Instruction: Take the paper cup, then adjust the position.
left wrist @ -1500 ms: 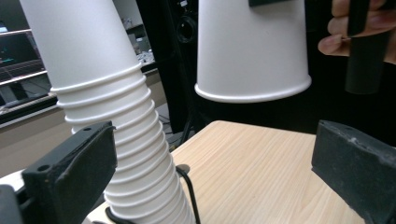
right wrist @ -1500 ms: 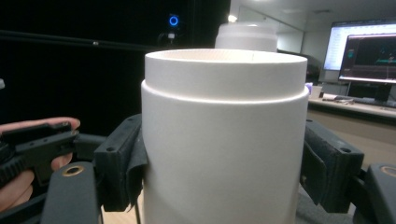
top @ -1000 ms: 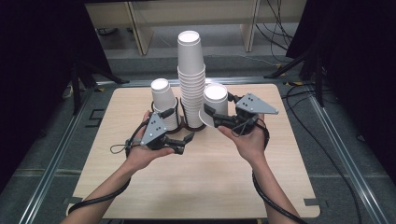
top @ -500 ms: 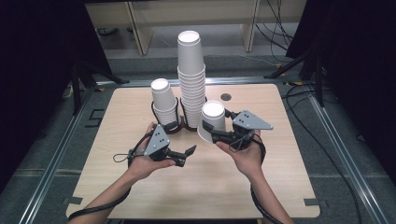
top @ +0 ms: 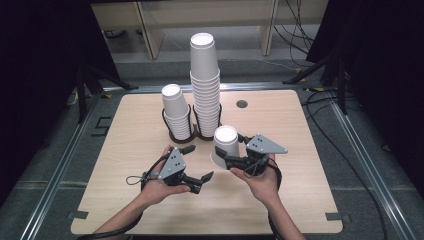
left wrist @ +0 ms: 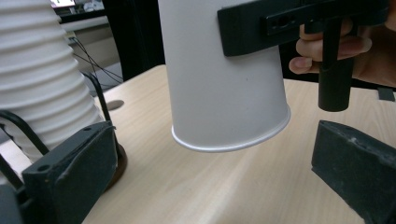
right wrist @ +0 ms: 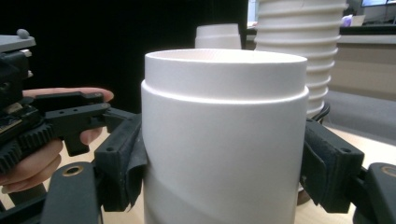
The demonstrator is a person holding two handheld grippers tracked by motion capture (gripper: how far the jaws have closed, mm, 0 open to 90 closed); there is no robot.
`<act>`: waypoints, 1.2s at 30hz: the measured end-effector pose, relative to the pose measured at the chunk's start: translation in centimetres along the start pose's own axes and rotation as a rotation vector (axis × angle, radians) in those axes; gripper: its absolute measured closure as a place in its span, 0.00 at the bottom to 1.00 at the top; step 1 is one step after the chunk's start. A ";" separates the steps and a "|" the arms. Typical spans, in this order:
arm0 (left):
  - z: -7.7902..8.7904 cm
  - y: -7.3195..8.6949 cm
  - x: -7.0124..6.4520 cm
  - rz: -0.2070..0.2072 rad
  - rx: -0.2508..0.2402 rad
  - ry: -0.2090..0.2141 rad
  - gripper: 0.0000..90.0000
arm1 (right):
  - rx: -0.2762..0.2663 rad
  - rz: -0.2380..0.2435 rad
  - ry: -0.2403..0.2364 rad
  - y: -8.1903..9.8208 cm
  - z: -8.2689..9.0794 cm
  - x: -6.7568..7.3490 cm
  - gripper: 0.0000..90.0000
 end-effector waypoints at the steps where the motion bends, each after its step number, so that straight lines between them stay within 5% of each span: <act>1: 0.0 0.2 -0.1 0.001 0.004 0.004 0.00 | -0.001 -0.011 -0.015 0.2 0.0 0.1 0.28; 9: 0.1 0.6 -0.2 0.021 0.018 0.022 0.00 | 0.021 -0.006 -0.027 0.9 0.0 0.7 0.28; 15: -0.6 0.5 -0.5 0.040 0.010 0.039 0.00 | 0.034 -0.028 -0.081 1.7 -0.9 1.7 0.28; 36: -2.5 0.6 -0.6 0.081 0.010 0.054 0.00 | 0.026 -0.016 -0.091 2.1 -1.7 2.4 0.28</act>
Point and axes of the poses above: each handheld gripper's, and its own axes: z roughly backward along the jaws, y roughly out of its underside, x roughly to its left, the point moved 5 cm from there along -z, roughly forward along the jaws, and after that the axes turned 11 degrees about -z, right-handed, at the moved point
